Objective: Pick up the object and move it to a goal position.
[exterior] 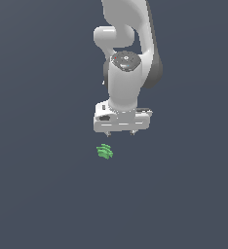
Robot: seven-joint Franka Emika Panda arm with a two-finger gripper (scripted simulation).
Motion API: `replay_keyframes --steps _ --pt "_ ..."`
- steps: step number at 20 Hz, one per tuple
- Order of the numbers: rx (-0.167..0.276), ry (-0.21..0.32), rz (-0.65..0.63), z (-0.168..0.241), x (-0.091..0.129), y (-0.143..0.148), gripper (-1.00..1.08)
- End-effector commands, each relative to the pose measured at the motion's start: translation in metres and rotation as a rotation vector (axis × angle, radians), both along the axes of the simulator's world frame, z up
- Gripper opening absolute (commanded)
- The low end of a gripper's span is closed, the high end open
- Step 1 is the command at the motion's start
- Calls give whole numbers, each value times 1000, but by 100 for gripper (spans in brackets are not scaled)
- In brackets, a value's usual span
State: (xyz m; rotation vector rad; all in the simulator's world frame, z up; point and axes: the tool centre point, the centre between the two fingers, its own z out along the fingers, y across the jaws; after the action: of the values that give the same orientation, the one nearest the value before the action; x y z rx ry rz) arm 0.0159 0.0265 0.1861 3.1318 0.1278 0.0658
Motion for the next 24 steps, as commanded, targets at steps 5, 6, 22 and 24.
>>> replay_keyframes --steps 5,6,22,24 --pt "-6 -19 27 7 4 6 100" --pt "-8 -30 40 11 6 9 100" --pt "-17 -39 110 5 12 5 100" --pt "-18 -32 130 -3 12 -1 100"
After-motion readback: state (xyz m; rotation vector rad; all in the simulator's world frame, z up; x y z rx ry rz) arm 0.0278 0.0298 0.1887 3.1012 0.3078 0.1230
